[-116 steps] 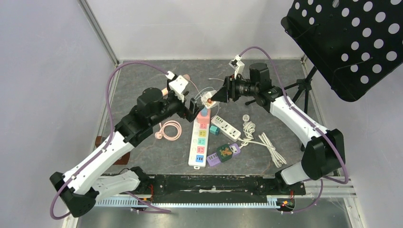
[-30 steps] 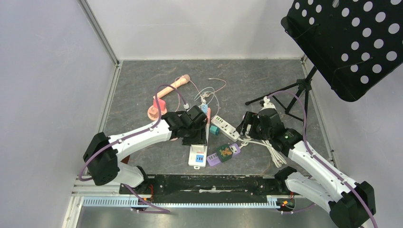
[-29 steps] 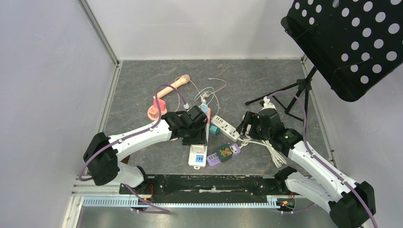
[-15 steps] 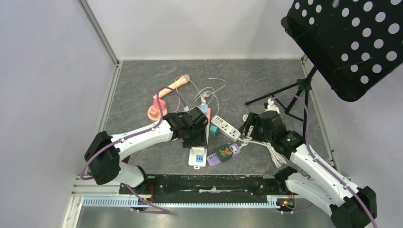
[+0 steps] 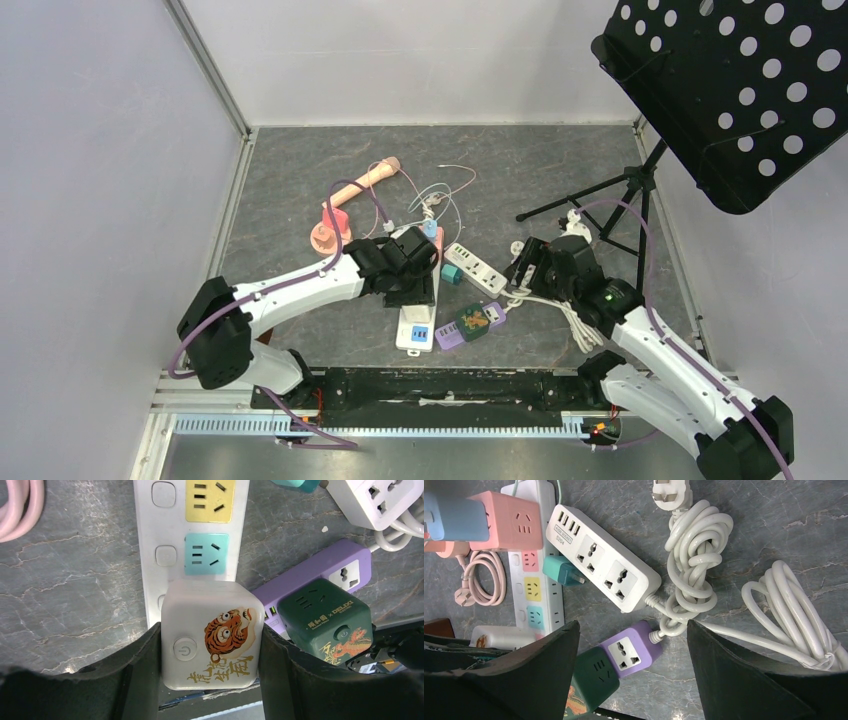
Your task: Insert the plug
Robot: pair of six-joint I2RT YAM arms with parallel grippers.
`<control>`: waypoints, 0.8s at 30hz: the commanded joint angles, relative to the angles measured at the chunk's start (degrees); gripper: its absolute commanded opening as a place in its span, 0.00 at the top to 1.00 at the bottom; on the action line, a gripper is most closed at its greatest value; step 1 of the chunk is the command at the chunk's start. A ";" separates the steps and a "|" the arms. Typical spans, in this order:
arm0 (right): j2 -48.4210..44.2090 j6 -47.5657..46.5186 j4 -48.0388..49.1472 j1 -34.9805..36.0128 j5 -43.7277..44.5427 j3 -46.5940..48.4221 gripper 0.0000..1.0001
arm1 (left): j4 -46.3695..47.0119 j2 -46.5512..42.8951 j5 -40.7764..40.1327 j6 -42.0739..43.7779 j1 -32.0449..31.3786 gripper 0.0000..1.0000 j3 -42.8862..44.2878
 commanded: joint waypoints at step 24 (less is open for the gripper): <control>-0.54 1.59 1.57 0.26 0.62 -2.84 0.20 | 3.19 -1.93 -9.34 -4.53 -5.38 0.98 -2.29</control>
